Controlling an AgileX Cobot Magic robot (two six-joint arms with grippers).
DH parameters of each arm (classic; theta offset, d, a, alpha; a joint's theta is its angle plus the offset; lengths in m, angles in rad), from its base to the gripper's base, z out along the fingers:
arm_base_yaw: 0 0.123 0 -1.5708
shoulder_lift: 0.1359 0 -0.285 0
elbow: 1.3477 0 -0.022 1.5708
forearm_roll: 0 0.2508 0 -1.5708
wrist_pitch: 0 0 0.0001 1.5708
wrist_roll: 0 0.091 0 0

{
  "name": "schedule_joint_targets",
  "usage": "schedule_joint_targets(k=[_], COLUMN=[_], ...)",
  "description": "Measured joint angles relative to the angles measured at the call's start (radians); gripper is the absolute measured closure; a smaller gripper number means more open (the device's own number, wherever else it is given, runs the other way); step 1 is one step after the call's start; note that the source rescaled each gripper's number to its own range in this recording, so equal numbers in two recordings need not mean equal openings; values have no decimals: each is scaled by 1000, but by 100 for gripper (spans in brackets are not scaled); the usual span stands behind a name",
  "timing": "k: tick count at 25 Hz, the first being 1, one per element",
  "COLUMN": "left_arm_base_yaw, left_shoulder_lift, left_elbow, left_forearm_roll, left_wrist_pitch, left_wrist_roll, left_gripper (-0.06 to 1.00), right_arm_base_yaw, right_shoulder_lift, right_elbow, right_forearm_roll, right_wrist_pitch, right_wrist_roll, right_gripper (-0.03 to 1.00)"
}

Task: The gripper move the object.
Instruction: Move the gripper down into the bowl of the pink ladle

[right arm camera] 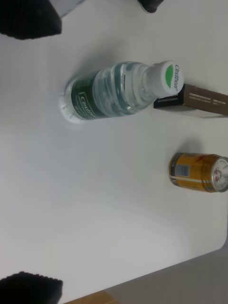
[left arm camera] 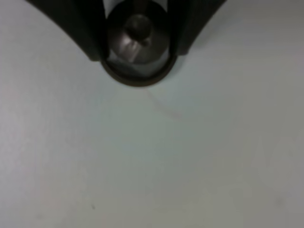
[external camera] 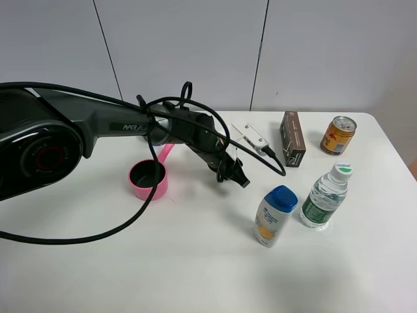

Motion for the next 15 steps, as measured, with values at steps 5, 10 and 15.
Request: schedule_joint_targets(k=[5,10,15], left_arm_base_yaw=[2,2,15], left_shoulder_lift=[-65,-156,-259], left_elbow=[0,0,0], left_forearm_roll=[0,0,21], left_wrist_pitch=[45,173,344], left_wrist_roll=[0,0,0], left_gripper=[94,94,94], right_arm_base_yaw=[0,0,0], right_shoulder_lift=[0,0,0], right_elbow=[0,0,0], right_forearm_roll=[0,0,0], right_wrist_pitch=[0,0,0], right_wrist_roll=[0,0,0], right_gripper=[-3,-3,-3])
